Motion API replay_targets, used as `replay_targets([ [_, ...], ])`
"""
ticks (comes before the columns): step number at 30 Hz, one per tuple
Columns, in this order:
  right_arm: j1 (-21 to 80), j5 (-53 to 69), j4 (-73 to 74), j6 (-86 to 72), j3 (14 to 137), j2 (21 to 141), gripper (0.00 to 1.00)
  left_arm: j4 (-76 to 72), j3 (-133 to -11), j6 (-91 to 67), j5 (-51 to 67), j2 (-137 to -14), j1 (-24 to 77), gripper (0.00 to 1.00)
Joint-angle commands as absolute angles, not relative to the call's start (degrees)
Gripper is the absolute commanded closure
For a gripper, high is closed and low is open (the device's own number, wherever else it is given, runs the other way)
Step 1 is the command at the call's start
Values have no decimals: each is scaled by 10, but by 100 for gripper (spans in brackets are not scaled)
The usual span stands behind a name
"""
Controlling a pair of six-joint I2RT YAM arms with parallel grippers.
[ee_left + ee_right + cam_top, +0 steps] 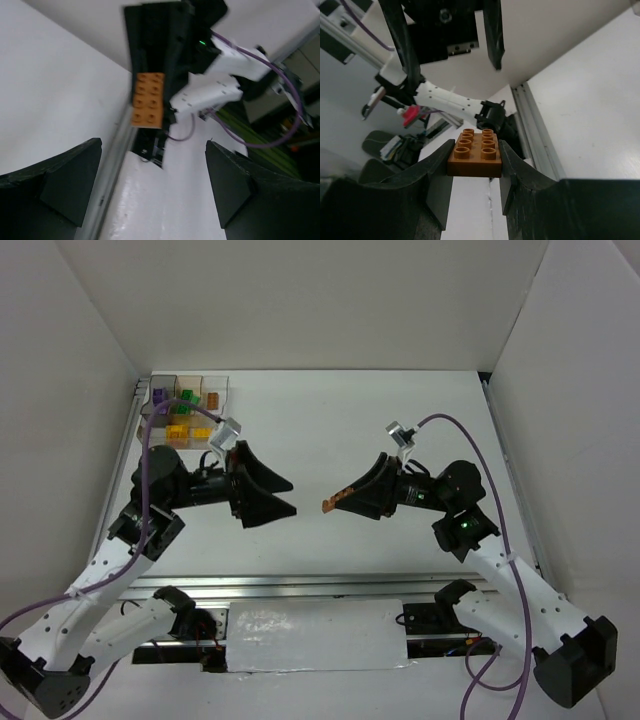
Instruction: Sort the legos into containers by color
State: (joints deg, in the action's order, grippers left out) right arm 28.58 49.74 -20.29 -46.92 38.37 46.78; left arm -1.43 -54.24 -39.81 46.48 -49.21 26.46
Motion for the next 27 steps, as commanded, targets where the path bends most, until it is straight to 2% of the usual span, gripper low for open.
replay_targets([
  [1,284,553,-313,-539,401,489,100,-91,-532,-418,515,-468,327,3],
  [9,307,555,-322,-548,421,513,100,-34,-562,-362,437,-524,404,4],
  [16,319,571,-289,-498,422,505,100,10,-590,-330,405,-572,408,5],
  [20,323,573,-266,-471,427,503,100,-22,-582,-345,422,-585,415,6],
  [23,323,550,-230,-446,435,507,100,-37,-580,-352,429,-593,422,10],
  [26,323,533,-207,-427,443,514,100,-40,-584,-349,431,-599,436,19],
  [27,324,533,-207,-426,444,518,100,-39,-585,-349,430,-605,438,28],
])
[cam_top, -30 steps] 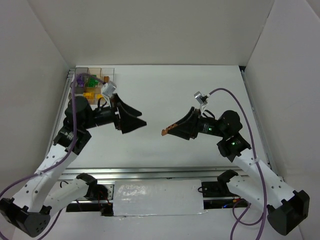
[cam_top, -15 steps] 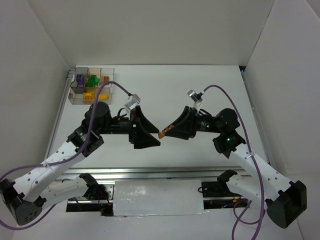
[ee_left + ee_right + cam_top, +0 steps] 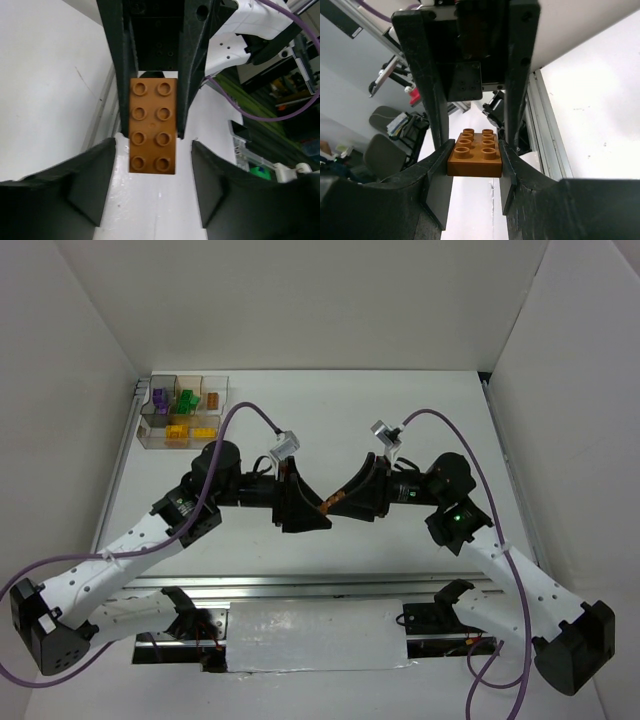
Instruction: Sort the legos into containers by color
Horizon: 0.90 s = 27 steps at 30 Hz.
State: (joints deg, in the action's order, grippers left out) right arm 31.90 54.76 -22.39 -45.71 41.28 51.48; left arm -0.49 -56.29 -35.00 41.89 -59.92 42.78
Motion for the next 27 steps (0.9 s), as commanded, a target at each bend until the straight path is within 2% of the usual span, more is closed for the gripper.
replay_targets([
  [1,325,533,-207,-423,446,519,100,-38,-586,-346,431,-606,439,34],
  [2,323,533,-205,-421,446,521,100,-37,-587,-346,431,-608,439,46],
  [4,324,528,-197,-413,446,523,100,-39,-587,-345,432,-612,440,61],
  [5,325,529,-194,-409,446,525,100,-40,-588,-345,434,-613,441,75],
  [6,324,530,-192,-406,445,524,100,-37,-589,-344,435,-614,441,83],
  [7,323,532,-192,-404,445,524,100,-36,-590,-342,434,-614,441,87],
  [8,323,533,-192,-404,443,524,100,-33,-592,-340,433,-615,442,98],
  [10,323,536,-194,-402,439,522,98,-23,-596,-332,431,-618,442,100],
  [11,323,539,-197,-401,438,519,91,-20,-598,-330,430,-620,442,100],
  [12,324,541,-207,-404,432,518,70,-15,-599,-322,428,-620,443,100],
  [13,323,540,-212,-408,428,515,2,-11,-603,-319,424,-619,442,100],
  [21,274,375,-118,-391,413,476,0,68,-634,-242,365,-606,431,100],
  [26,199,288,-149,-457,328,388,0,163,-664,-175,294,-619,347,100],
  [27,177,263,-149,-461,317,355,0,183,-687,-162,250,-626,313,100],
])
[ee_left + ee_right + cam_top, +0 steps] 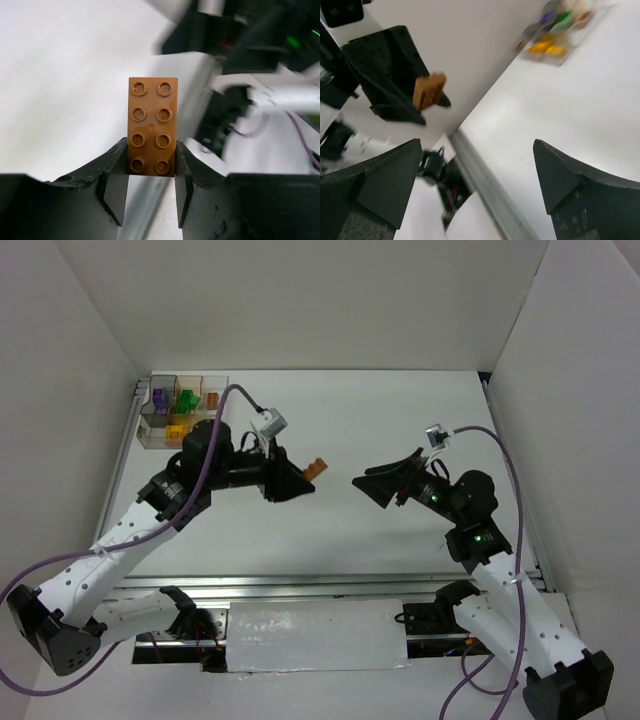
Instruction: Sort the legos into containers by color
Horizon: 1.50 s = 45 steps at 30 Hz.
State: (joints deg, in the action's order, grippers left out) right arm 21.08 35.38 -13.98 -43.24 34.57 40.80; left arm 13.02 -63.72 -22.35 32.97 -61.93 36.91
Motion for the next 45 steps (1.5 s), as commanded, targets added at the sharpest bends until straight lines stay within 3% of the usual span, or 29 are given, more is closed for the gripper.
replay_targets([
  [1,168,253,-146,-464,298,340,0,214,-699,-149,220,-643,298,100],
  [6,159,221,-84,-429,303,310,0,226,-753,-105,3,-733,203,100],
  [9,157,227,-51,-418,308,326,0,183,-786,-86,-21,-801,123,100],
  [17,156,257,-48,-391,283,345,0,-43,-853,68,-205,-983,97,100],
  [24,154,284,-73,-388,261,352,0,34,-1045,55,-169,-1220,31,100],
  [31,153,310,-79,-389,265,373,0,57,-1097,37,-135,-1276,6,100],
  [33,152,310,-81,-390,264,373,0,64,-1099,40,-93,-1282,2,92],
  [42,152,314,-84,-388,265,388,0,54,-1057,35,-35,-1283,-27,79],
  [45,153,316,-87,-387,265,390,0,54,-1058,28,-38,-1288,-33,67],
])
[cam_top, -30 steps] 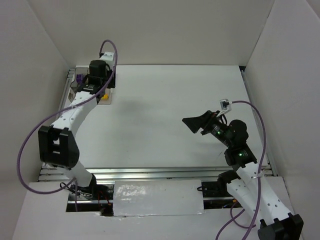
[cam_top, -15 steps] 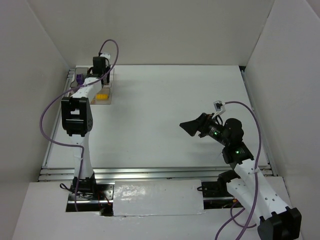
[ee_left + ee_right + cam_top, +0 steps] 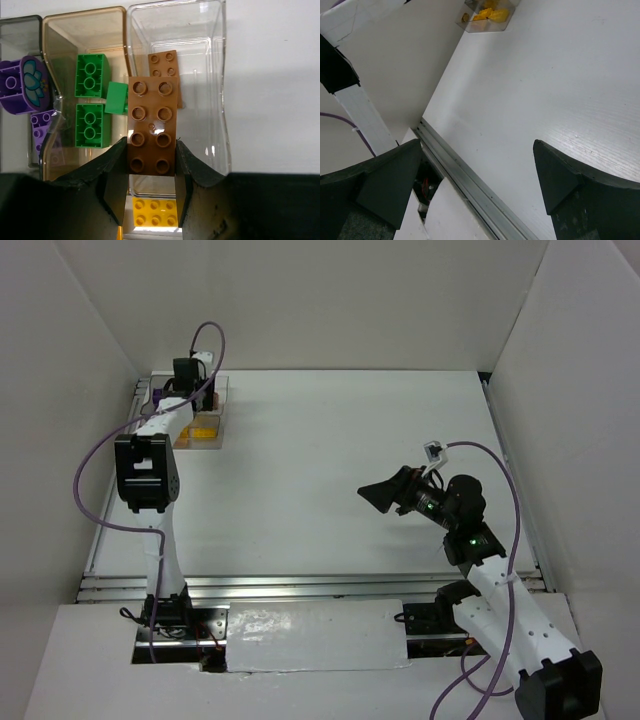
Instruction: Sort the legos into containers by color
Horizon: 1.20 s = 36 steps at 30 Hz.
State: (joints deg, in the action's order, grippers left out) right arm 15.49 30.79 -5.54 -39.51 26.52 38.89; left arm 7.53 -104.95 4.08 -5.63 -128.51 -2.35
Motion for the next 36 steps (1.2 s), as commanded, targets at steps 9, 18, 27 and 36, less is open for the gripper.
replay_targets([
  [9,152,327,-96,-388,263,403,0,69,-1094,11,-11,-1292,-38,37],
  [18,152,326,-98,-387,260,404,0,73,-1101,-8,-15,-1281,-37,36],
  [27,152,302,-87,-364,263,411,0,227,-1183,-157,-49,-1151,-36,9],
  [36,158,85,164,-292,409,338,0,323,-913,-227,-100,-812,-25,0],
])
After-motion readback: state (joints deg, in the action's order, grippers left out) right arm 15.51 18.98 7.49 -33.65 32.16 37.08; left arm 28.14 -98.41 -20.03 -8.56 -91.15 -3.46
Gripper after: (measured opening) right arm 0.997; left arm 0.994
